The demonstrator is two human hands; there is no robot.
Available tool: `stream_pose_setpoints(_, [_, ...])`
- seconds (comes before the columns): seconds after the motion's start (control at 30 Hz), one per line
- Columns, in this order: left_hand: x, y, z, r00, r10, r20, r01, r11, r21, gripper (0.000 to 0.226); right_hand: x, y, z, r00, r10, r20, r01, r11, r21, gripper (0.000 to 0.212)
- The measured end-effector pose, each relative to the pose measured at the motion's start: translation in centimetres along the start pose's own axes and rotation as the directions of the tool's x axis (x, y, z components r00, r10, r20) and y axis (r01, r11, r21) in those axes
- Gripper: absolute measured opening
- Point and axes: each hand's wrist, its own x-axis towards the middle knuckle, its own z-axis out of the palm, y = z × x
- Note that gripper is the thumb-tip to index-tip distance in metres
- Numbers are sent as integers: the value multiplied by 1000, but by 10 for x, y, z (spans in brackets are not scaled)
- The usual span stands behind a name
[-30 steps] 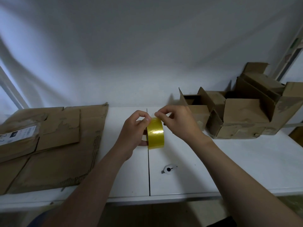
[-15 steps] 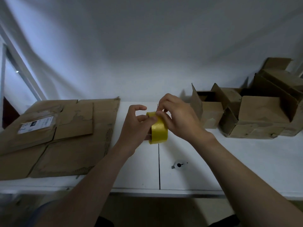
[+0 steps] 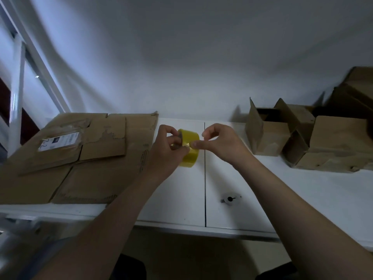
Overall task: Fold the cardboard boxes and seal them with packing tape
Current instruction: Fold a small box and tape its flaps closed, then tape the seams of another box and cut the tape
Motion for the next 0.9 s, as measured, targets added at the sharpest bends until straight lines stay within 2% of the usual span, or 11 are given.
stream_pose_setpoints(0.03, [3,-3,-1,1000,2,-13,-2,1000,13,43,1,2,3,997,40,62,-40,999,0,50])
stream_pose_setpoints(0.1, [10,-14,-3,1000,17,1,-17,995,97,47,4,8,10,990,79,119,-64,990,-125,61])
stream_pose_setpoints(0.2, [21,-35,-8,993,61,103,-91,945,316,50,9,22,22,989,44,143,9,937,-349,80])
stream_pose_setpoints(0.3, [36,-53,-9,977,61,203,-165,817,552,55,19,37,26,985,71,155,-2,914,-406,74])
stream_pose_setpoints(0.4, [45,-69,-10,967,14,253,-202,646,736,45,30,49,28,984,98,148,-12,868,-496,66])
stream_pose_setpoints(0.47, [48,-78,-12,968,-46,247,-171,601,781,47,34,52,30,980,114,166,-2,831,-556,72])
stream_pose_setpoints(0.53, [50,-86,-13,965,-115,237,-104,660,744,64,36,51,33,973,137,184,-1,804,-594,82])
stream_pose_setpoints(0.6, [50,-90,-15,956,-125,265,-93,728,680,84,36,50,37,971,148,185,0,781,-625,92])
stream_pose_setpoints(0.67, [47,-88,-20,946,-102,307,-138,733,666,83,36,49,41,974,140,179,13,753,-658,96])
stream_pose_setpoints(0.77, [39,-77,-44,944,-115,309,-174,621,764,69,35,42,47,979,111,170,30,746,-666,94])
stream_pose_setpoints(0.9, [33,-64,-105,956,-124,267,-176,487,856,71,38,16,68,977,68,202,84,750,-656,94])
